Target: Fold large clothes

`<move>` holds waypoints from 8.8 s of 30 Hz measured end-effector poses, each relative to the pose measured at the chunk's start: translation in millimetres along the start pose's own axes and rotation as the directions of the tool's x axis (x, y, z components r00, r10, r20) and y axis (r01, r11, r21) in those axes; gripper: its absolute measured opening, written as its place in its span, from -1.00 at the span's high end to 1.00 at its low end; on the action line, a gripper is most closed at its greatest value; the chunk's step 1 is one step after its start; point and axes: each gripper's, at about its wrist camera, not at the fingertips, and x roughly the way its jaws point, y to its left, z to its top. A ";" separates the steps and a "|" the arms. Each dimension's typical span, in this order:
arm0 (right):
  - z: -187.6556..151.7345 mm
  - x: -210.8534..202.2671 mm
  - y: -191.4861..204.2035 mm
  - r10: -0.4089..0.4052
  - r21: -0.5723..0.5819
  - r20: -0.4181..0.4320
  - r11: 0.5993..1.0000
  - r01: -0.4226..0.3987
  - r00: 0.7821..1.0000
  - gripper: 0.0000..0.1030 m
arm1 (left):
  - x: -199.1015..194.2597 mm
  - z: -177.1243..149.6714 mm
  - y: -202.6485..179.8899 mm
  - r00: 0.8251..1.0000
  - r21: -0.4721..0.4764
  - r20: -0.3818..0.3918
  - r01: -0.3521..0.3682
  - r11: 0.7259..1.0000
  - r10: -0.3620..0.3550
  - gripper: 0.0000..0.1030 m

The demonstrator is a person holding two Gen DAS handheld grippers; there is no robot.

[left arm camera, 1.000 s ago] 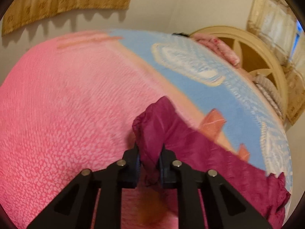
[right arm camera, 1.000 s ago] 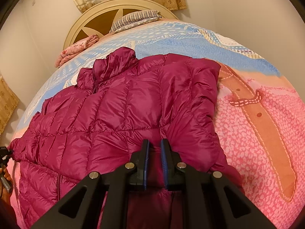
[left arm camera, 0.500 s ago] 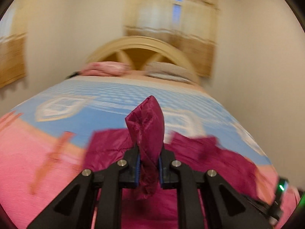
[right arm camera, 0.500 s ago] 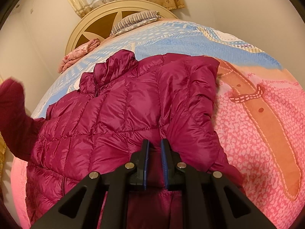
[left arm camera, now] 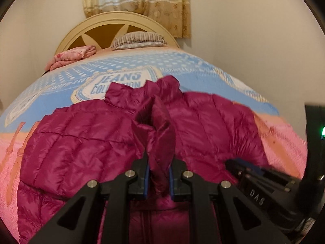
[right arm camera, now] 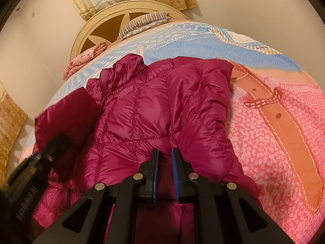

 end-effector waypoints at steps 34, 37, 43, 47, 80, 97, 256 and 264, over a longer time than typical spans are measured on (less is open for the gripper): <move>14.7 0.8 96.0 0.023 -0.184 -0.083 0.982 -0.038 0.996 0.67 | -62.0 -5.8 219.4 0.985 -0.378 -0.065 -0.174 0.909 0.162 -0.95; 11.0 -25.2 96.2 0.016 -0.216 -0.038 0.976 -0.023 0.999 0.76 | -54.9 0.4 228.5 0.983 -0.415 -0.075 -0.182 0.892 0.165 -0.95; -8.9 -20.5 79.0 -0.025 -0.207 -0.062 0.978 0.012 0.998 0.76 | -21.0 3.0 211.7 0.970 -0.362 -0.125 -0.239 0.901 0.208 -0.95; -13.4 -7.5 69.5 -0.020 -0.178 -0.077 0.984 0.006 0.997 0.75 | 6.4 -11.2 202.9 0.949 -0.331 -0.204 -0.297 0.896 0.240 -0.95; -11.2 10.6 70.4 -0.038 -0.177 -0.072 0.984 0.025 0.997 0.65 | 36.8 -41.3 196.9 0.914 -0.301 -0.277 -0.376 0.876 0.297 -1.00; 44.6 -48.5 37.3 0.106 0.018 -0.084 0.994 -0.105 0.991 -0.60 | 14.4 -43.0 209.1 0.951 -0.375 -0.251 -0.269 0.887 0.182 -1.00; 176.2 34.5 42.1 0.109 0.066 0.131 0.991 -0.119 0.985 0.69 | 90.8 2.4 129.3 0.989 -0.526 -0.114 0.021 0.850 -0.095 0.60; 189.3 152.7 101.9 0.096 -0.005 -0.270 0.995 -0.101 0.958 0.69 | 88.4 -3.7 133.1 0.988 -0.536 -0.099 0.045 0.843 -0.116 0.60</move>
